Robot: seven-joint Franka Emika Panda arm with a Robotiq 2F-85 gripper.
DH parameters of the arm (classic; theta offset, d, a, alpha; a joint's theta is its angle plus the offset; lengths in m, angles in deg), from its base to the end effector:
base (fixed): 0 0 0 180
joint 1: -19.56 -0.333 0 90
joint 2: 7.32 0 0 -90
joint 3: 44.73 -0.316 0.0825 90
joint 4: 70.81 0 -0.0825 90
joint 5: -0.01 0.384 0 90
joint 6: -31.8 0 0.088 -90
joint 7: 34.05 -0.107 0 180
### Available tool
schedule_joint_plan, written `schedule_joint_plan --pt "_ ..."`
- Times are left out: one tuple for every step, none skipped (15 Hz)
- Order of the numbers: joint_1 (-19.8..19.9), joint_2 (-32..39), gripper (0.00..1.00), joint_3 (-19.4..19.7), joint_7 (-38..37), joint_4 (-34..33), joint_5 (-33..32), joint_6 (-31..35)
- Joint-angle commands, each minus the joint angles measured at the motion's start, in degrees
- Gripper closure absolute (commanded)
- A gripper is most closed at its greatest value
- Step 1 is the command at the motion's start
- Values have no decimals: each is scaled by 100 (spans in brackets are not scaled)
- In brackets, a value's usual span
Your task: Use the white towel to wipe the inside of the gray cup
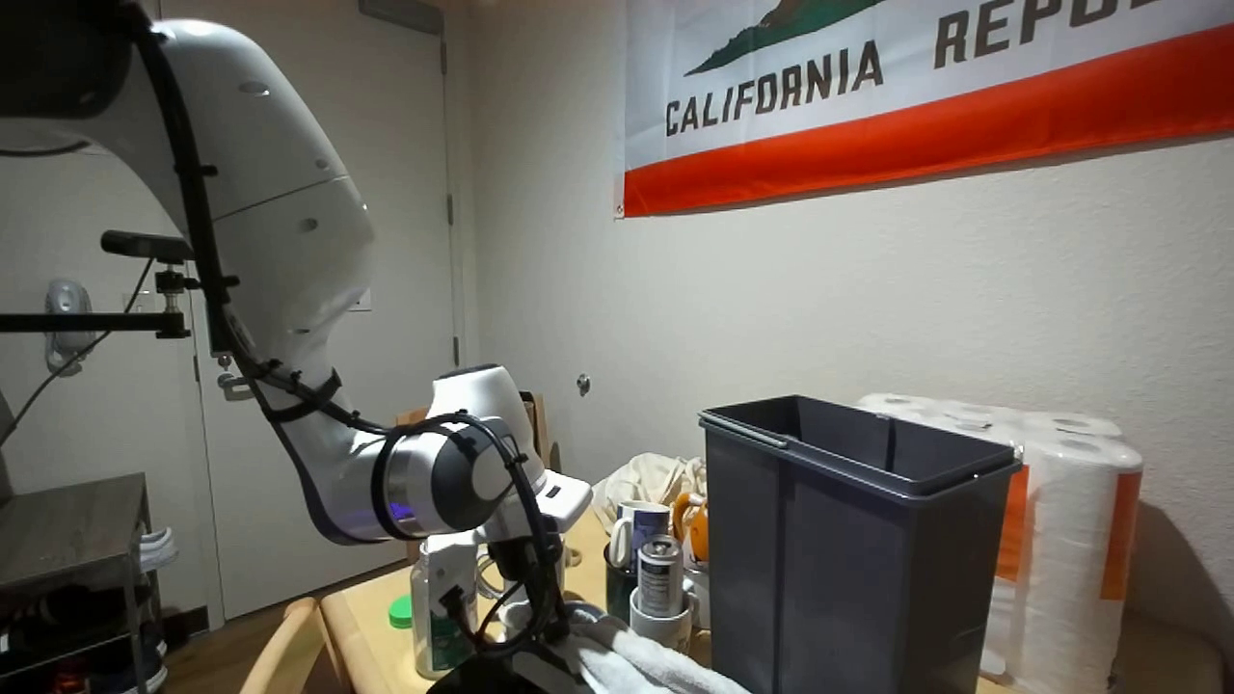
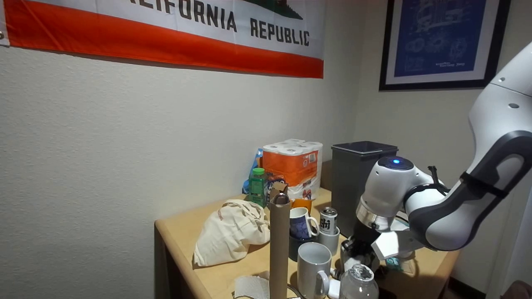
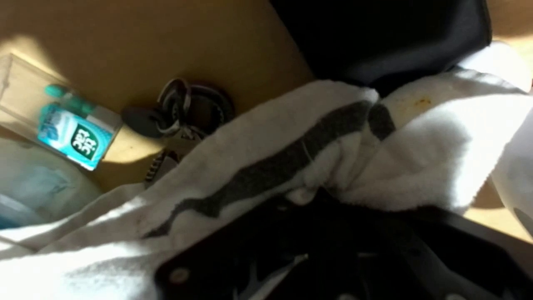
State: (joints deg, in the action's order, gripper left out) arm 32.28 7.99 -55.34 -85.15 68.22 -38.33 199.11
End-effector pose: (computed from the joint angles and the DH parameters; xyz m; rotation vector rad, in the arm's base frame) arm 0.5033 0.0225 0.2195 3.0151 -0.4616 0.4352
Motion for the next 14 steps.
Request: schedule_joint_plan --pt "-35 -126 99 -123 -85 37 270 -379" --pt "-40 -193 99 -143 -78 17 372 -596" --pt "-84 -257 99 -97 -155 -31 375 -812" --pt "-118 -296 99 -53 -218 -88 339 -988" --pt "-129 -321 99 -33 -246 -133 332 -1077" --pt "-166 -345 99 27 -406 -171 215 -1024" --pt "-177 -359 99 43 -510 -194 180 -1021" --pt "-164 -348 99 40 -618 -196 234 -915" --pt "-152 -355 99 34 -713 -174 283 -822" --pt "-165 -353 99 51 -878 -154 257 -742" --pt "-167 -352 99 42 -988 -136 266 -716" --pt "-147 -331 99 -2 -1030 -111 360 -717" --pt "-139 -317 99 -30 -1074 -98 429 -745" --pt "-116 -295 99 -84 -1068 -70 569 -766"
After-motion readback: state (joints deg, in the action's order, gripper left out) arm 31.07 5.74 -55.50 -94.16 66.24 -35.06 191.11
